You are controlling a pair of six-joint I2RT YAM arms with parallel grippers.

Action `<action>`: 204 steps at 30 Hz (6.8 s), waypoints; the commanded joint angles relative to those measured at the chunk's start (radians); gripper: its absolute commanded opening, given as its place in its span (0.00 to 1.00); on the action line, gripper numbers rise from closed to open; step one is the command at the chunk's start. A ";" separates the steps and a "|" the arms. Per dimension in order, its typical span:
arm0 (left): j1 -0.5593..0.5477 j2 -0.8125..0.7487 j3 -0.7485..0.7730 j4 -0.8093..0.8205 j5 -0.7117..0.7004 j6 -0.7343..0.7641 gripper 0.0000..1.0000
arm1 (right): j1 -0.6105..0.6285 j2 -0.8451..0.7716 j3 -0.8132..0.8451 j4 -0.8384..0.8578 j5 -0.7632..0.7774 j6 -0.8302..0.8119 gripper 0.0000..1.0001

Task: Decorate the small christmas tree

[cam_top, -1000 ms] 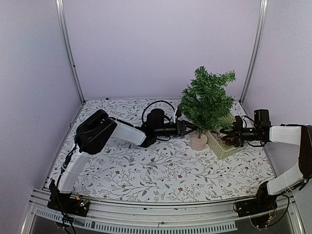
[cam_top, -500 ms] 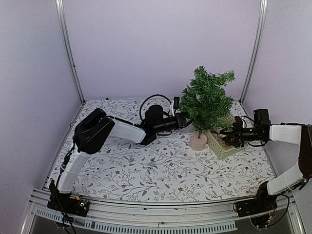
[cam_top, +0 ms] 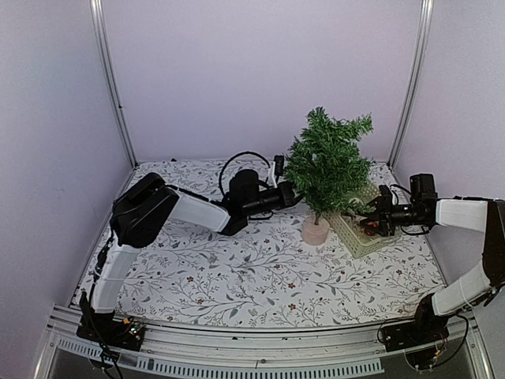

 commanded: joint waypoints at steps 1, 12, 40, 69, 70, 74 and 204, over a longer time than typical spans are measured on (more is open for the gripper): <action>0.042 -0.136 -0.089 0.045 -0.021 0.038 0.00 | 0.018 -0.015 0.019 0.054 -0.029 0.001 0.54; 0.164 -0.292 -0.320 0.124 0.052 0.049 0.00 | 0.127 0.027 0.055 0.147 -0.027 0.046 0.54; 0.427 -0.559 -0.795 0.287 0.204 0.072 0.00 | 0.382 0.235 0.277 0.200 0.046 0.081 0.54; 0.489 -0.726 -0.828 -0.001 0.110 0.198 0.70 | 0.330 0.181 0.372 -0.069 0.197 -0.027 0.59; 0.494 -0.740 -0.834 -0.016 0.100 0.201 0.75 | 0.313 0.172 0.371 -0.085 0.202 -0.036 0.59; 0.523 -0.804 -0.861 -0.077 0.082 0.209 0.89 | 0.240 0.132 0.381 -0.165 0.231 -0.076 0.59; 0.527 -1.477 -0.662 -0.817 -0.052 0.673 0.88 | 0.690 0.000 0.797 -0.408 0.207 -0.515 0.00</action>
